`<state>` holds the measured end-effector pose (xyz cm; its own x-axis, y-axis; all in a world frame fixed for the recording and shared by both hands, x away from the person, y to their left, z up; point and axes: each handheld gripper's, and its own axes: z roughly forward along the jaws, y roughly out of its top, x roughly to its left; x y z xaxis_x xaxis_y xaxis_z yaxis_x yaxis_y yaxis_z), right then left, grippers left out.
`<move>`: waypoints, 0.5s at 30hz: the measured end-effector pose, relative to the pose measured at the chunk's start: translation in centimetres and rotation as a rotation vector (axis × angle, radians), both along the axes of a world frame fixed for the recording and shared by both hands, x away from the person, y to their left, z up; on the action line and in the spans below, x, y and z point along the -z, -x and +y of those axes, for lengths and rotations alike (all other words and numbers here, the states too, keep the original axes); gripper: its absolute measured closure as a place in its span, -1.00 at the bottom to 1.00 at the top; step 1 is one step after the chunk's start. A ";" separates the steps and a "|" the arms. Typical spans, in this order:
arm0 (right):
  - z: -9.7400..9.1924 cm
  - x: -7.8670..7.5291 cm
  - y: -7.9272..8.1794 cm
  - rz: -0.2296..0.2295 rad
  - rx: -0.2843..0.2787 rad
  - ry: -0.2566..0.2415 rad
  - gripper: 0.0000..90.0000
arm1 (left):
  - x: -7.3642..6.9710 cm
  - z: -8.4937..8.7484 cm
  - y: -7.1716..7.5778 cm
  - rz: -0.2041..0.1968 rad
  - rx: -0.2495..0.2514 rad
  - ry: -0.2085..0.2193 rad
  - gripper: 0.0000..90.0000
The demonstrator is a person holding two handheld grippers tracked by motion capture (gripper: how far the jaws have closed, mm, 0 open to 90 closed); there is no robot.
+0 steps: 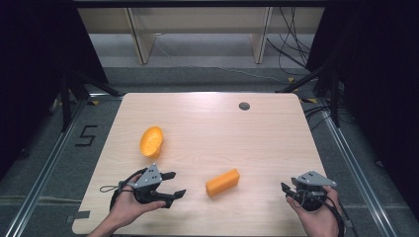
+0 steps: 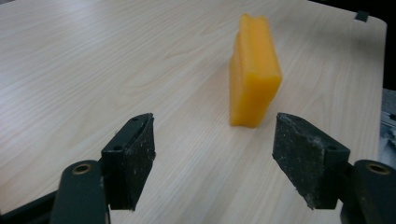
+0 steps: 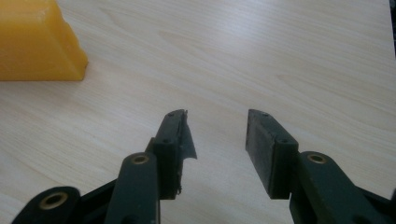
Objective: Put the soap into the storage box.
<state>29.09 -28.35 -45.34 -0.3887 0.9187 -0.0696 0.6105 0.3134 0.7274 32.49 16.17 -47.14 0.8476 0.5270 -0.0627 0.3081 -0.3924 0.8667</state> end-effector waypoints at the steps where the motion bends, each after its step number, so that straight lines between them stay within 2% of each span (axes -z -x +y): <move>1: -0.1 0.0 -0.1 -0.001 -0.006 0.006 0.29 | 0.0 -0.5 -0.1 0.008 0.017 0.010 -0.37; 4: 0.1 -0.1 0.0 0.016 0.016 -0.011 0.29 | 0.0 -1.2 -0.3 0.030 0.027 0.015 -0.41; 5: 0.0 -0.1 -0.1 0.010 0.019 -0.004 0.29 | -0.1 -2.2 -0.4 0.036 0.041 0.021 -0.42; 6: -0.2 0.0 -0.1 -0.005 -0.002 0.020 0.29 | -0.1 -2.8 -0.5 0.032 0.057 0.012 -0.43; 8: 0.0 -0.1 0.0 0.017 0.010 -0.007 0.29 | -0.2 -3.2 -0.6 0.026 0.075 -0.002 -0.46; 9: 0.0 -0.1 -0.1 0.010 0.010 -0.002 0.29 | -0.2 -4.0 -0.7 0.021 0.097 -0.012 -0.46; 10: -0.1 0.0 -0.1 0.010 0.011 -0.004 0.29 | -0.1 -4.4 -0.7 0.024 0.101 -0.004 -0.46; 13: -0.1 0.0 -0.1 0.011 0.010 -0.007 0.29 | 0.0 -5.2 -0.8 0.024 0.105 -0.025 -0.46; 15: -0.1 0.0 -0.1 0.010 0.010 -0.007 0.29 | 0.4 -6.2 -1.0 0.043 0.108 -0.024 -0.45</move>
